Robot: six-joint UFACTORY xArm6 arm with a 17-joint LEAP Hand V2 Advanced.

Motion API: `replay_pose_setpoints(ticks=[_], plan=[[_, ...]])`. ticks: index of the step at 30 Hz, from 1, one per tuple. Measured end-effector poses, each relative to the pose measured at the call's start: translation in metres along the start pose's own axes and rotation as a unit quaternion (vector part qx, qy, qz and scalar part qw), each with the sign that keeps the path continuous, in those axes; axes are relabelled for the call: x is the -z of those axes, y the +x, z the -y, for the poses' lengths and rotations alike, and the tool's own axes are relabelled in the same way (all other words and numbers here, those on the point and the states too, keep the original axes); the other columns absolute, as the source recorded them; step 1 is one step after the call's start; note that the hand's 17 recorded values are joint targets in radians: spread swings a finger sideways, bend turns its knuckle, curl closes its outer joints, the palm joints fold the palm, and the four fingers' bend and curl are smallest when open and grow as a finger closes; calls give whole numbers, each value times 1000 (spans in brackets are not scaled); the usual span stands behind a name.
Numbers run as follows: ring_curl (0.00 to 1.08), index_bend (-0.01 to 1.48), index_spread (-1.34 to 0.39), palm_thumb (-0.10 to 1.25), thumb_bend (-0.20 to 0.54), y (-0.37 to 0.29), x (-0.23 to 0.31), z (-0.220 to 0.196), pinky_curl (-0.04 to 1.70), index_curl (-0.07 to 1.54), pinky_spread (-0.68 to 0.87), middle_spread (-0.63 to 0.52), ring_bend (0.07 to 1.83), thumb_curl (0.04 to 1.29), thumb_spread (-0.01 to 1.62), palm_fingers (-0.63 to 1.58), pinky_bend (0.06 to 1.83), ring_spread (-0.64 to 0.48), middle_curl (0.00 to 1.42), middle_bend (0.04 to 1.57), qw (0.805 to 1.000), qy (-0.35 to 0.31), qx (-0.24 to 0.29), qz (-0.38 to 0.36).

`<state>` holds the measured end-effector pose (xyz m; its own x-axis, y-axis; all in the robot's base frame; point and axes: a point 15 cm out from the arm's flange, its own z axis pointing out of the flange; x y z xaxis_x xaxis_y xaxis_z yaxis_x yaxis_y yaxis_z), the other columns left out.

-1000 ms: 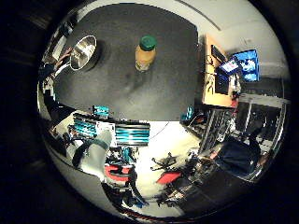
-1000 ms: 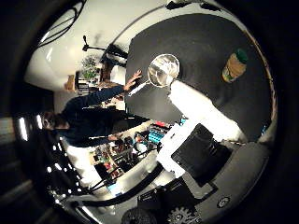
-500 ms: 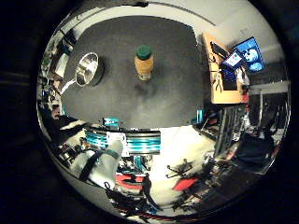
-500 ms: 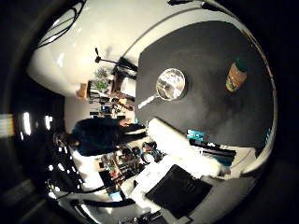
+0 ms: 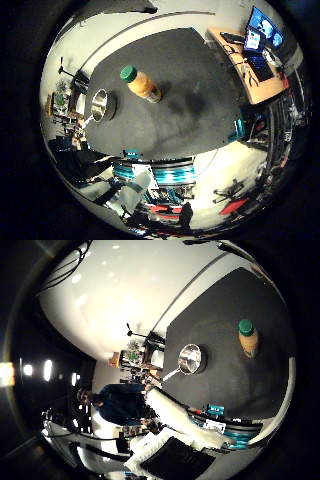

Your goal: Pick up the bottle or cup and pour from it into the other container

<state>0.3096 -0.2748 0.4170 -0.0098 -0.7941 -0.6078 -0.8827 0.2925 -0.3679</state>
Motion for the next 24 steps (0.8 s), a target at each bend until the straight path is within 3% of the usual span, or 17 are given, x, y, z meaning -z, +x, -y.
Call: replay_pose_setpoints(ticks=[9,15,24], plan=[[190,167,-217,426,-24,73,-37,-3,-6,294,397,53,578,294,1040,238,773,155,366,316,997,12,-27,64],[191,166,-200,443,-25,116,-60,-6,-5,300,387,53,573,295,1043,237,749,154,362,319,997,21,-24,64],[192,168,-172,470,-23,130,-108,7,-5,304,364,42,582,300,1041,252,728,141,359,326,992,36,-21,116]])
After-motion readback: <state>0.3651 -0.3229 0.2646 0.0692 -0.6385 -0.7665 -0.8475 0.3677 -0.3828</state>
